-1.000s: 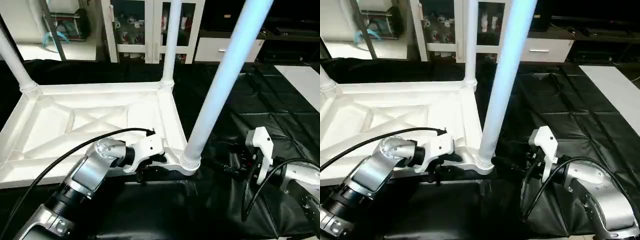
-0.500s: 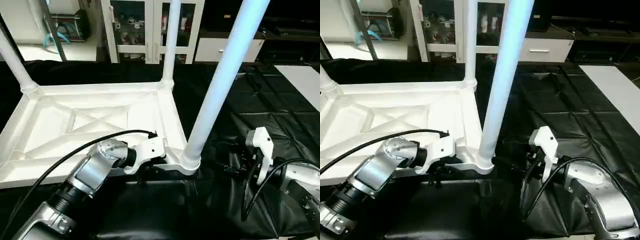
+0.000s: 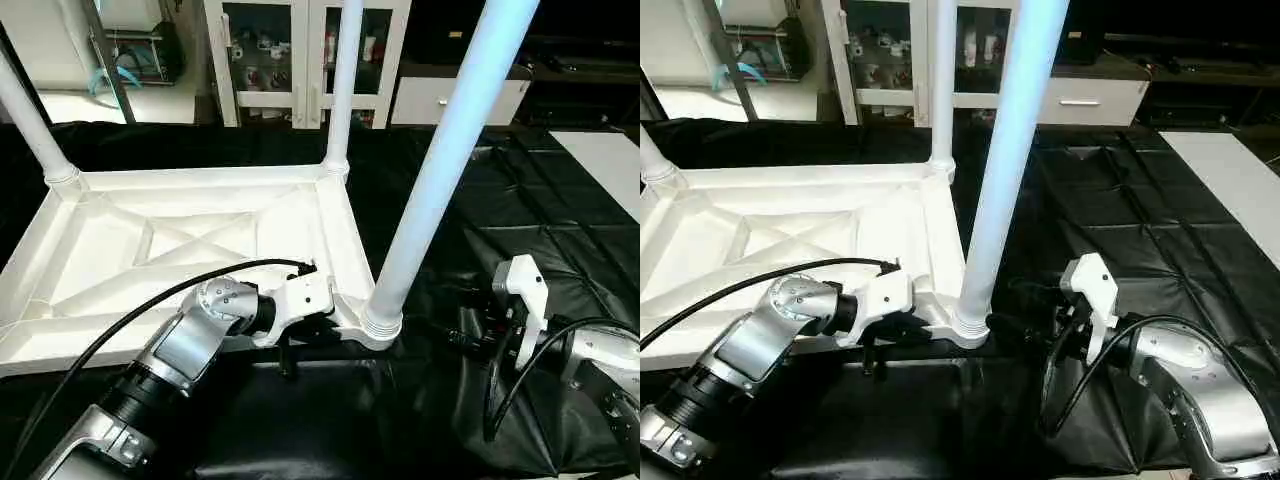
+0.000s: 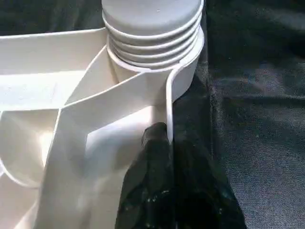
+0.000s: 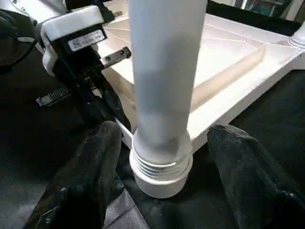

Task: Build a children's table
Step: Rotate leg to tighten

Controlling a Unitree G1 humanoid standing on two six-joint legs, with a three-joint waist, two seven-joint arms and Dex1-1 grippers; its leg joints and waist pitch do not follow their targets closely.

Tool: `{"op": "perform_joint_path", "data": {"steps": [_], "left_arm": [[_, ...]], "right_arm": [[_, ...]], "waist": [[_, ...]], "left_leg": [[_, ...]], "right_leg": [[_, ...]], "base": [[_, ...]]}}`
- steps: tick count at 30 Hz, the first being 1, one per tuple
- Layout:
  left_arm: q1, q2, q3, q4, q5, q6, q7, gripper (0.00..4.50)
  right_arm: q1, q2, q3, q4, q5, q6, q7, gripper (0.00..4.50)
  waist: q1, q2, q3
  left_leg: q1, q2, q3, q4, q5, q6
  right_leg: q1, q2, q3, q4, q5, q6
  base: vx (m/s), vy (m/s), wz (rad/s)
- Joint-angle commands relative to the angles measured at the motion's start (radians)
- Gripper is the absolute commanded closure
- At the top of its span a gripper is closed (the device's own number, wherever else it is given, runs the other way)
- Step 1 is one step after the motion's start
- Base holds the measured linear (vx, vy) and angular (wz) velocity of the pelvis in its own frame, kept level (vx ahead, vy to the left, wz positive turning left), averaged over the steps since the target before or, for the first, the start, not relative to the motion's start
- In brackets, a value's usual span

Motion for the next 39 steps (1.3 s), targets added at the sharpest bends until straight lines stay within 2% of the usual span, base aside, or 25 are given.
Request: {"op": "perform_joint_path", "data": {"steps": [1, 8, 9, 11, 12, 13, 16, 17, 18, 21, 22, 24, 26, 28, 32, 34, 37, 39], "left_arm": [[0.023, -0.005, 0.001, 0.027, -0.004, -0.018, 0.014, 4.47], [0.044, -0.004, 0.008, 0.036, -0.014, -0.049, 0.028, 4.47], [0.048, -0.003, 0.008, 0.039, -0.016, -0.062, 0.025, 4.47], [0.055, -0.001, 0.011, 0.039, -0.027, -0.082, 0.012, 4.47], [0.058, 0.003, 0.014, 0.025, -0.044, -0.086, -0.009, 4.47], [0.059, 0.005, 0.014, 0.020, -0.048, -0.085, -0.015, 4.47], [0.052, 0.016, -0.001, -0.010, -0.068, -0.072, -0.076, 4.47], [0.050, 0.016, -0.005, -0.010, -0.069, -0.074, -0.083, 4.49], [0.036, 0.015, -0.025, -0.004, -0.073, -0.095, -0.124, 4.50], [0.029, 0.015, -0.034, 0.002, -0.072, -0.105, -0.140, 4.50], [0.024, 0.018, -0.040, 0.004, -0.067, -0.114, -0.145, 4.50], [0.014, 0.021, -0.053, 0.009, -0.063, -0.128, -0.167, 4.50], [-0.005, 0.019, -0.067, 0.021, -0.057, -0.140, -0.194, 4.50], [-0.014, 0.016, -0.071, 0.027, -0.052, -0.144, -0.200, 4.50], [-0.034, 0.004, -0.073, 0.045, -0.049, -0.153, -0.205, 4.50], [-0.040, 0.001, -0.076, 0.051, -0.047, -0.158, -0.207, 4.50], [-0.045, -0.002, -0.078, 0.060, -0.042, -0.167, -0.206, 4.50], [-0.049, -0.003, -0.080, 0.070, -0.034, -0.177, -0.198, 4.50]], "right_arm": [[-0.007, -0.014, -0.025, 0.002, -0.002, -0.017, 0.006, 1.32], [-0.040, 0.018, -0.051, 0.056, -0.006, -0.043, -0.035, 1.32], [-0.047, 0.024, -0.057, 0.072, -0.008, -0.048, -0.044, 1.32], [-0.053, 0.024, -0.058, 0.098, -0.014, -0.055, -0.039, 1.32], [-0.049, 0.004, -0.043, 0.111, -0.022, -0.061, -0.001, 1.32], [-0.048, -0.004, -0.037, 0.113, -0.024, -0.063, 0.012, 1.32], [-0.059, -0.034, -0.011, 0.125, -0.007, -0.053, 0.092, 1.32], [-0.066, -0.036, -0.007, 0.132, -0.006, -0.054, 0.100, 1.16], [-0.109, -0.043, 0.016, 0.175, -0.009, -0.060, 0.147, 1.07], [-0.128, -0.045, 0.026, 0.192, -0.013, -0.066, 0.166, 0.88], [-0.136, -0.045, 0.030, 0.198, -0.014, -0.068, 0.173, 0.74], [-0.157, -0.048, 0.045, 0.209, -0.021, -0.073, 0.198, 0.58], [-0.181, -0.054, 0.081, 0.217, -0.047, -0.086, 0.240, 0.44], [-0.188, -0.061, 0.105, 0.223, -0.066, -0.094, 0.266, 0.16], [-0.205, -0.072, 0.165, 0.246, -0.106, -0.133, 0.332, 0.16], [-0.221, -0.062, 0.183, 0.268, -0.124, -0.153, 0.337, 0.16], [-0.243, -0.047, 0.203, 0.304, -0.144, -0.174, 0.350, 0.16], [-0.259, -0.037, 0.219, 0.334, -0.165, -0.198, 0.350, 0.16]], "waist": [[0.002, -0.010, -0.052], [-0.003, -0.015, -0.050], [-0.005, -0.020, -0.050], [-0.006, -0.018, -0.051], [-0.006, -0.023, -0.051], [-0.004, -0.020, -0.052], [-0.004, -0.022, -0.055], [-0.004, -0.022, -0.055], [-0.005, -0.021, -0.057], [-0.004, -0.020, -0.058], [0.001, -0.018, -0.057], [0.006, -0.020, -0.058], [0.008, -0.022, -0.057], [0.014, -0.020, -0.055], [0.021, -0.022, -0.055], [0.020, -0.025, -0.055], [0.020, -0.028, -0.054], [0.020, -0.027, -0.054]], "left_leg": [[0.027, 0.076, -0.038, -0.084, -0.241, 0.020], [0.026, 0.075, -0.040, -0.086, -0.268, 0.010], [0.025, 0.074, -0.039, -0.085, -0.263, 0.013], [0.025, 0.074, -0.039, -0.084, -0.258, 0.017], [0.026, 0.074, -0.037, -0.083, -0.257, 0.021], [0.024, 0.074, -0.037, -0.082, -0.239, 0.027], [0.019, 0.073, -0.036, -0.078, -0.195, 0.054], [0.019, 0.073, -0.036, -0.078, -0.195, 0.054], [0.022, 0.073, -0.034, -0.075, -0.174, 0.070], [0.022, 0.074, -0.032, -0.072, -0.156, 0.083], [0.028, 0.076, -0.030, -0.072, -0.158, 0.083], [0.026, 0.077, -0.031, -0.073, -0.157, 0.079], [0.027, 0.076, -0.030, -0.074, -0.169, 0.073], [0.032, 0.079, -0.029, -0.077, -0.200, 0.051], [0.036, 0.080, -0.027, -0.078, -0.207, 0.036], [0.032, 0.079, -0.027, -0.078, -0.198, 0.039], [0.033, 0.079, -0.026, -0.078, -0.216, 0.036], [0.033, 0.080, -0.026, -0.078, -0.220, 0.030]], "right_leg": [[0.020, -0.068, 0.039, -0.080, -0.178, -0.207], [0.016, -0.069, 0.039, -0.088, -0.268, -0.184], [0.016, -0.068, 0.039, -0.088, -0.272, -0.179], [0.015, -0.069, 0.039, -0.088, -0.284, -0.175], [0.014, -0.068, 0.039, -0.090, -0.289, -0.172], [0.016, -0.069, 0.040, -0.086, -0.273, -0.172], [0.021, -0.068, 0.039, -0.080, -0.216, -0.183], [0.021, -0.068, 0.039, -0.080, -0.216, -0.183], [0.019, -0.067, 0.037, -0.078, -0.191, -0.196], [0.018, -0.065, 0.036, -0.074, -0.168, -0.217], [0.014, -0.064, 0.037, -0.075, -0.166, -0.220], [0.018, -0.066, 0.036, -0.072, -0.162, -0.219], [0.016, -0.065, 0.035, -0.073, -0.177, -0.217], [0.013, -0.067, 0.039, -0.077, -0.208, -0.212], [0.011, -0.067, 0.039, -0.075, -0.184, -0.218], [0.013, -0.068, 0.039, -0.073, -0.173, -0.220], [0.013, -0.070, 0.040, -0.076, -0.199, -0.219], [0.011, -0.071, 0.040, -0.077, -0.218, -0.216]], "base": [[0.000, 0.000, 0.00], [0.000, 0.000, 0.00], [0.000, 0.000, 0.00], [0.000, 0.000, 0.00], [0.000, 0.000, 0.00], [0.000, 0.000, 0.00], [0.000, 0.000, 0.00], [0.000, 0.000, 0.00], [0.000, 0.000, 0.00], [0.000, 0.000, 0.00], [0.000, 0.000, 0.00], [0.000, 0.000, 0.00], [0.000, 0.000, 0.00], [0.000, 0.000, 0.00], [0.000, 0.000, 0.00], [0.000, 0.000, 0.00], [0.000, 0.000, 0.00], [0.000, 0.000, 0.00]]}}
